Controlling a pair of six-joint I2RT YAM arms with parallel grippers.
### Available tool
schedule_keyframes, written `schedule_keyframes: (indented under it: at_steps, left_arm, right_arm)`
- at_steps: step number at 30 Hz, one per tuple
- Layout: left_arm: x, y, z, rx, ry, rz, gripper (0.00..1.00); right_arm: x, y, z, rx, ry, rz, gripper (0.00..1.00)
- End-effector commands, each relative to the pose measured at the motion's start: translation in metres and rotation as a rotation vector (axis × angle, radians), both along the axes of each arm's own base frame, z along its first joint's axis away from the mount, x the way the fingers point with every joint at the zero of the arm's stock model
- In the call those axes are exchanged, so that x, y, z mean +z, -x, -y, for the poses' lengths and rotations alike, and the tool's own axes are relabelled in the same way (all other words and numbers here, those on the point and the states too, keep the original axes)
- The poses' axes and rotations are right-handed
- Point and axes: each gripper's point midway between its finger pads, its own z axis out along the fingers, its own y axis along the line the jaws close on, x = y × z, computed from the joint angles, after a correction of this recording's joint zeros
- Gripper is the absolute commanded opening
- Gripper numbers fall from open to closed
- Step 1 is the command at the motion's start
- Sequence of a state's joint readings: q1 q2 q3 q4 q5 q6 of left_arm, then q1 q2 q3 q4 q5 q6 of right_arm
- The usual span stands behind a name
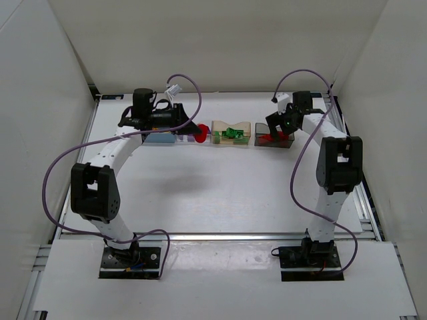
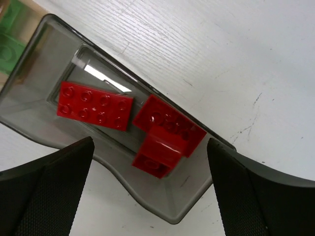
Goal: Sort the legos into containers by color
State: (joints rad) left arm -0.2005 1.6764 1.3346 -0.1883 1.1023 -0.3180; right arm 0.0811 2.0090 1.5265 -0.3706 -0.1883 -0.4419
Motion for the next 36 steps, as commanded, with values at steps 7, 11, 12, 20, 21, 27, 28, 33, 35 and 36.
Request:
schedule_keyframes:
  at_steps: [7,11,12,20,21,27,28,33,35,36]
  left_arm:
    - [0.002,-0.037,0.048,0.027,-0.123,0.115,0.12]
    - [0.007,-0.072,0.084,0.060,-0.186,0.171,0.12]
    - [0.005,-0.077,0.091,0.054,-0.198,0.179,0.12]
    - [-0.042,-0.100,0.167,-0.042,-0.270,0.262,0.16]
    - [-0.035,-0.103,0.178,-0.042,-0.261,0.304,0.16]
    - [-0.058,-0.115,0.217,-0.074,-0.203,0.363,0.12]
    - [-0.051,-0.119,0.224,-0.062,-0.187,0.395,0.11]
    - [-0.067,-0.120,0.246,-0.084,-0.149,0.423,0.13]
    - [-0.064,-0.116,0.256,-0.093,-0.131,0.443,0.15]
    - [-0.072,-0.117,0.259,-0.094,-0.134,0.440,0.16]
  right_arm:
    - [0.148,0.017,-0.026,-0.048,-0.265,0.202,0.99]
    - [0.207,0.046,-0.020,-0.065,-0.340,0.268,0.99]
    - [0.210,0.056,-0.014,-0.081,-0.340,0.248,0.99]
    - [0.242,0.114,0.034,-0.181,-0.369,0.246,0.99]
    - [0.245,0.123,0.036,-0.180,-0.362,0.258,0.99]
    - [0.242,0.160,0.054,-0.230,-0.343,0.241,0.99]
    - [0.242,0.163,0.055,-0.234,-0.344,0.237,0.99]
    - [0.241,0.181,0.061,-0.266,-0.346,0.235,0.99]
    - [0.240,0.185,0.062,-0.277,-0.348,0.229,0.99]
    - [0.240,0.187,0.063,-0.279,-0.347,0.231,0.99]
